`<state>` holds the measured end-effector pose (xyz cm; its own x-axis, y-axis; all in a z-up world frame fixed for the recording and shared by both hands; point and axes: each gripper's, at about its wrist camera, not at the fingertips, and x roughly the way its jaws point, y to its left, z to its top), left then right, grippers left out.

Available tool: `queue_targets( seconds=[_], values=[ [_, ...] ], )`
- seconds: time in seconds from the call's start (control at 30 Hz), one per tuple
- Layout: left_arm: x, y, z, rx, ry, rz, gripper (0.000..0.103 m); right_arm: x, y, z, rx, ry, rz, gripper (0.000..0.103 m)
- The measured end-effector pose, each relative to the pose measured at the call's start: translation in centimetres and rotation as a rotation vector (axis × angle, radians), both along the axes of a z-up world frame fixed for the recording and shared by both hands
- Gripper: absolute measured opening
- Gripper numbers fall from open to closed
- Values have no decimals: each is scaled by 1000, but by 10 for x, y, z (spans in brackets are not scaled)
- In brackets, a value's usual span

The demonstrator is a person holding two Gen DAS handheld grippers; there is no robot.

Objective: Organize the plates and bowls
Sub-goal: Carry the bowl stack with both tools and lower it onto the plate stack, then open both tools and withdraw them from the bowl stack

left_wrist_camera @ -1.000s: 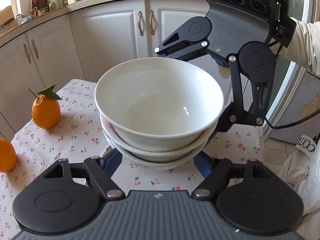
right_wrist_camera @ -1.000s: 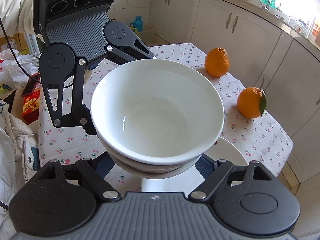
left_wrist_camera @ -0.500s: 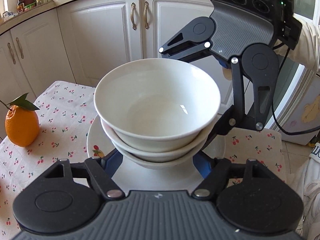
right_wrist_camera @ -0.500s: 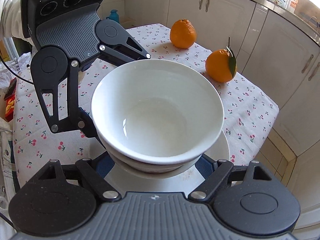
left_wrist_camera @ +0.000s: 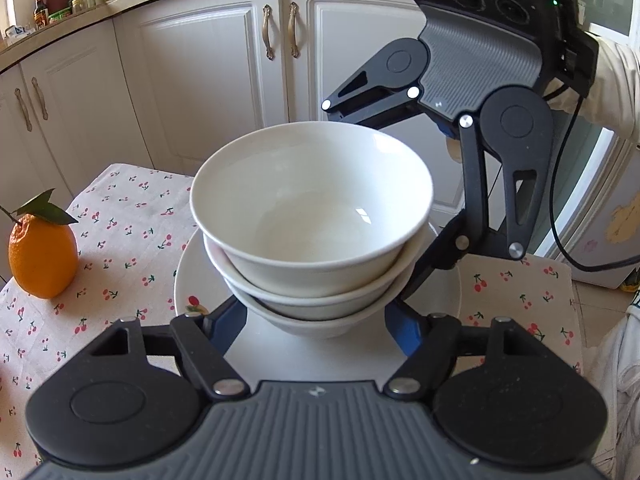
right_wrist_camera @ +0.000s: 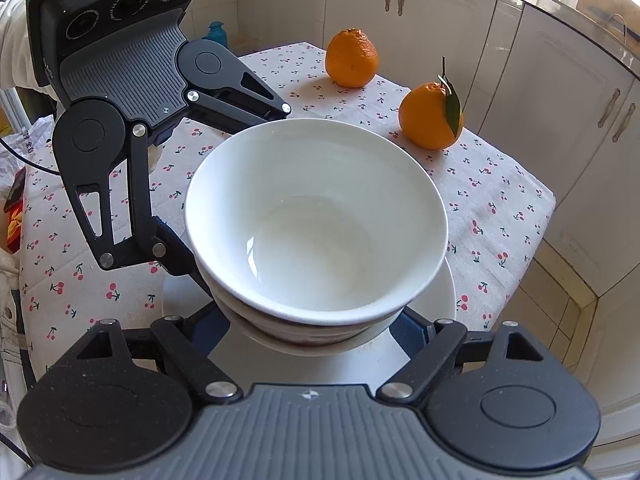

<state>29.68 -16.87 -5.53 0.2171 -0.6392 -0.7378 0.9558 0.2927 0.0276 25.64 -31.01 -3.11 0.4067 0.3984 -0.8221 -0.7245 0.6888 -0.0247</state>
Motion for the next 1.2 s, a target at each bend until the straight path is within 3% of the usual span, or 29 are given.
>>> queue_targets(
  seconds=[0.1, 0.17, 0.27, 0.43, 0.53, 0.77, 0.9, 1.2],
  values=[
    [-5, 0, 1, 2, -26, 6, 77, -2, 1, 0, -3, -3, -6, 90],
    [-10, 3, 5, -7, -49, 24, 86, -4, 2, 0, -6, -5, -12, 91],
    [-19, 11, 13, -49, -94, 56, 98, -14, 3, 5, 4, -32, -34, 101],
    [-48, 30, 25, -94, -170, 180, 100, -40, 5, 21, 25, -84, -149, 103],
    [-70, 45, 28, -150, -206, 308, 102, -66, 8, 29, 54, -114, -272, 103],
    [-105, 54, 42, -172, -214, 630, 102, -104, 30, 36, 20, -194, -751, 103],
    [-122, 59, 57, -207, -197, 755, 102, -118, 44, 45, 43, -221, -872, 103],
    [-147, 78, 82, -245, -214, 860, 102, -140, 63, 71, 62, -308, -900, 103]
  ],
)
